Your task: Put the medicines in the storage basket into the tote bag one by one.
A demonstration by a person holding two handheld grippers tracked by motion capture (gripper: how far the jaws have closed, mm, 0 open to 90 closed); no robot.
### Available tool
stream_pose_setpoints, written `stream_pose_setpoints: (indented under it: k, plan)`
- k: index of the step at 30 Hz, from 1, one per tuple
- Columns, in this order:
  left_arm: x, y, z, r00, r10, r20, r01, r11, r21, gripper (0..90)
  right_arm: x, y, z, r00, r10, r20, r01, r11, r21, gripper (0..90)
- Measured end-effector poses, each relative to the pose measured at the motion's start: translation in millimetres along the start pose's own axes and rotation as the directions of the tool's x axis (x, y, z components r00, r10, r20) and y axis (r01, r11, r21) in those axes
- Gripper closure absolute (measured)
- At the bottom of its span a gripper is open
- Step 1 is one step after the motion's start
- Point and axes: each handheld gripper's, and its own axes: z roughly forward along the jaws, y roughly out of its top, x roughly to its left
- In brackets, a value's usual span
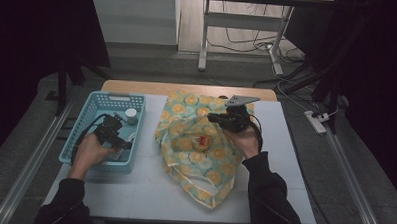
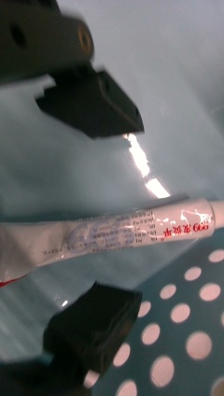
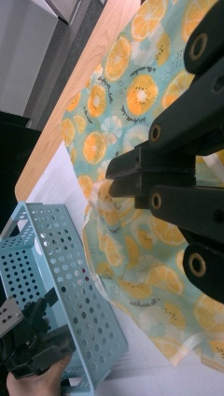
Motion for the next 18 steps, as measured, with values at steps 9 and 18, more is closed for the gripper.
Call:
stream_pose_setpoints:
  k: [9,18]
  plan:
    - [-0.6,0.4,2.7,0.9991,0.015,0.039,-0.016,0.9996,0.022,51.0,-1.2,-0.5,-0.8,1.0000,0.002,0.002,-0.002,1.000,-0.002,89.9]
    - [2.5,-0.5,2.3,0.9977,-0.013,0.066,0.011,0.9994,0.032,72.6,-0.9,-0.2,-1.3,1.0000,-0.001,0.002,0.001,1.000,-0.003,89.9]
